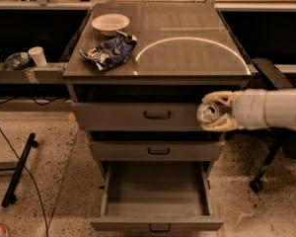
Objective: Pick 7up can from bottom drawer and place on counter
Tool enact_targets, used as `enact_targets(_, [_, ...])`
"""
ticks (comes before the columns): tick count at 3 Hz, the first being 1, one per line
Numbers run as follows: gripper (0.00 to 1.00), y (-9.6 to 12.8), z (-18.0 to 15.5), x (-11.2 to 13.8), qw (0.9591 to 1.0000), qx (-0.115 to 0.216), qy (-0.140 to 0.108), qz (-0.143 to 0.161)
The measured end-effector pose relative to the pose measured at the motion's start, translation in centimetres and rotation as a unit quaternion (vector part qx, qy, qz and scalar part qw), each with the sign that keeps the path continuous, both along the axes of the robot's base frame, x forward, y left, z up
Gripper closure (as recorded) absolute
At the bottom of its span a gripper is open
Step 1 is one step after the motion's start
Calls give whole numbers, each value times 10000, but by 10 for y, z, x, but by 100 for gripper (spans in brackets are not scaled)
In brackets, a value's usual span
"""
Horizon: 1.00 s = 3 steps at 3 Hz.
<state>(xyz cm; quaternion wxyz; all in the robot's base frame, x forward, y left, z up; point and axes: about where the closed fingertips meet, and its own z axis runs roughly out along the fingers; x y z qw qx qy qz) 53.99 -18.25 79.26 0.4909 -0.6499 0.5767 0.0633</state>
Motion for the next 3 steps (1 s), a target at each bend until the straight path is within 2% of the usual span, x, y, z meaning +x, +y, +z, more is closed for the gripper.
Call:
enact_targets(1, [100,-6,66,35,9988,-302,268,-283])
enact_targets(2, [100,-8,81,56,9976,-196,429,-505])
enact_targets(3, [100,-4,81,62,9970,-176,472,-596])
